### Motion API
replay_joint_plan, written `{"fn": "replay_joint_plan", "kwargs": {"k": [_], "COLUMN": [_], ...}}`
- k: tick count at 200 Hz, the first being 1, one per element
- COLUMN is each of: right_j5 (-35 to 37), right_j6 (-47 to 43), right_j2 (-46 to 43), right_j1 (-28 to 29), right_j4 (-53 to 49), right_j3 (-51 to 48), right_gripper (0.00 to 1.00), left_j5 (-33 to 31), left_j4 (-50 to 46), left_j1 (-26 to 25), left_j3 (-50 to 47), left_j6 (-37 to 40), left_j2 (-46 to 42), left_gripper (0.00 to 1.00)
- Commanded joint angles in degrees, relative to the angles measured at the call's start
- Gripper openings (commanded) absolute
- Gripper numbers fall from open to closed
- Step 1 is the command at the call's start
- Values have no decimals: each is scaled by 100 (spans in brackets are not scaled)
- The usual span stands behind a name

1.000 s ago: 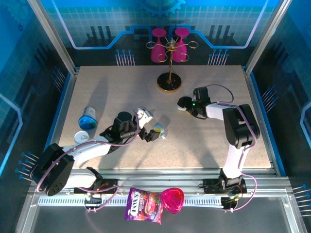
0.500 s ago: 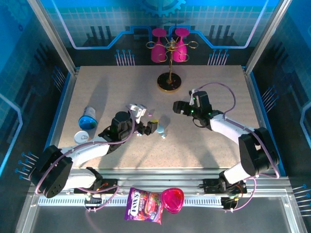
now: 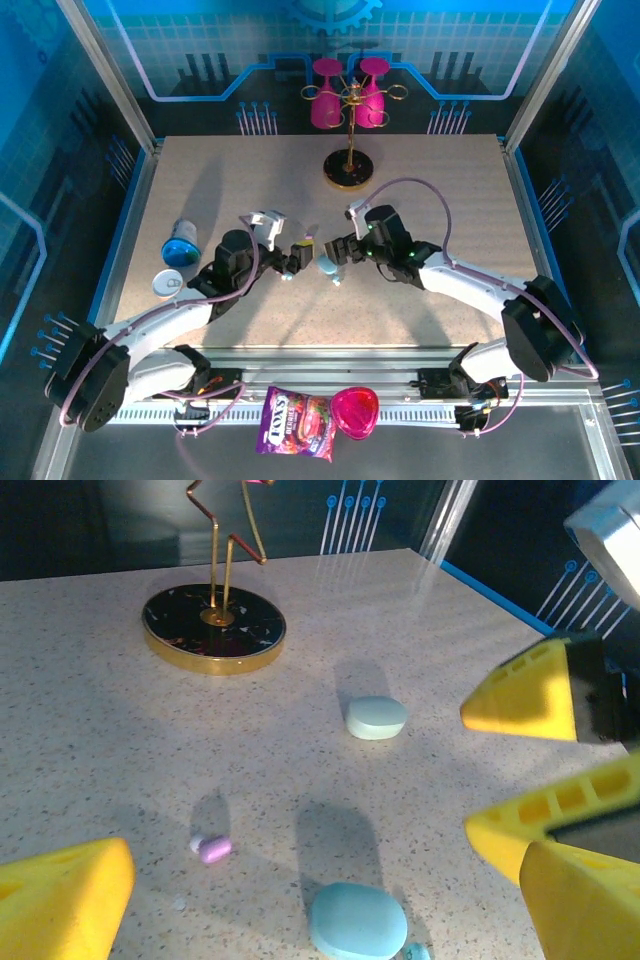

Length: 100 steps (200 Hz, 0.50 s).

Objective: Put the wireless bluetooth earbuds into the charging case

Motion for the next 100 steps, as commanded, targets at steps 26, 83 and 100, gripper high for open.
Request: {"fn": "replay_joint_plan", "kwargs": {"k": [26,83,100], "right_j5": [-99,-103,-47], "right_j6": [-506,-843,-841], "right_j2": [478,1342,1617], "right_j1": [432,707,699], "right_j4": [112,-222,-207], "right_j3": [-27,538,661], "right_gripper": [91,72,68], "left_j5": [-156,-293,-330], "left_j4": [-599,-851,-920], "left_j1": [181,195,200], "left_j3": [-153,-153,-177], "left_j6": [-184,-217,-208], "left_j2": [-400,-608,-692], "left_gripper": [99,99,100]}}
